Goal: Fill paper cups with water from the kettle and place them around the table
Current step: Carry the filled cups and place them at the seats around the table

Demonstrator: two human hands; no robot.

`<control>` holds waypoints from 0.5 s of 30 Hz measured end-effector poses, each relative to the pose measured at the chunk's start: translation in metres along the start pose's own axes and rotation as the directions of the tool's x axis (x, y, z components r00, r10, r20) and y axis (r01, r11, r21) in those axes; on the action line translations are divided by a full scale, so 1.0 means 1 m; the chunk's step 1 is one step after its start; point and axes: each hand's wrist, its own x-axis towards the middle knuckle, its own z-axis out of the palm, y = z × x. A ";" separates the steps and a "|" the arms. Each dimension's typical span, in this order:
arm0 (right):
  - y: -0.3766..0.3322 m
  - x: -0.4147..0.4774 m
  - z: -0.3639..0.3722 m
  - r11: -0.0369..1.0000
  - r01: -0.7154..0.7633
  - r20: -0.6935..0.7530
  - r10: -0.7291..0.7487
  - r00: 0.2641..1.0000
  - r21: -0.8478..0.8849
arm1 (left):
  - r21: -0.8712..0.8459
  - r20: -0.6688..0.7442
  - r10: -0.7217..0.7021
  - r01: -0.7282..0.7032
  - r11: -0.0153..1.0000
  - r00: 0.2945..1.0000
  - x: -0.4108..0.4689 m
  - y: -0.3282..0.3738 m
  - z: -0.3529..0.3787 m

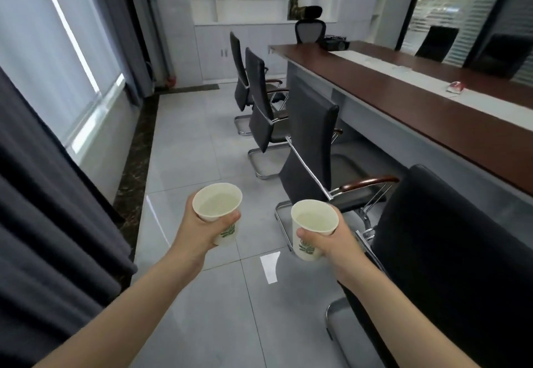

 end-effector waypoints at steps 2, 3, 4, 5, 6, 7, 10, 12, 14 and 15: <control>-0.003 0.035 0.015 1.000 -0.011 -0.018 0.011 1.000 0.009 | -0.021 0.028 -0.003 0.003 1.000 1.000 0.039 0.007 -0.004; -0.003 0.048 0.020 1.000 -0.014 -0.021 0.014 1.000 0.006 | -0.025 0.030 -0.003 0.003 1.000 1.000 0.054 0.008 -0.005; -0.003 0.065 0.028 1.000 -0.014 -0.021 0.014 1.000 0.004 | -0.038 0.037 -0.001 0.002 0.999 0.999 0.073 0.008 -0.007; -0.003 0.079 0.033 1.000 -0.009 -0.024 0.009 1.000 -0.006 | -0.041 0.040 -0.001 0.002 0.999 0.999 0.088 0.008 -0.009; -0.002 0.095 0.038 1.000 -0.007 -0.031 0.007 1.000 -0.022 | -0.043 0.043 -0.005 0.006 0.999 0.999 0.105 0.007 -0.010; 0.001 0.113 0.043 0.999 -0.005 -0.032 0.004 0.999 -0.043 | -0.040 0.047 -0.009 0.010 0.999 0.999 0.123 0.006 -0.012; 0.004 0.167 0.057 0.999 0.004 -0.037 -0.005 0.999 -0.044 | -0.044 0.062 -0.028 0.030 0.999 0.998 0.179 0.002 -0.018; 0.005 0.205 0.064 0.999 0.003 -0.043 -0.004 0.999 -0.036 | -0.032 0.076 -0.031 0.034 0.999 0.997 0.221 0.000 -0.021; 0.005 0.244 0.069 1.000 0.013 -0.048 -0.014 0.999 -0.028 | -0.025 0.085 -0.030 0.033 0.999 0.996 0.263 0.000 -0.020; 0.006 0.266 0.070 1.000 0.013 -0.055 -0.015 0.998 -0.025 | -0.017 0.094 -0.033 0.035 0.999 0.995 0.287 0.000 -0.018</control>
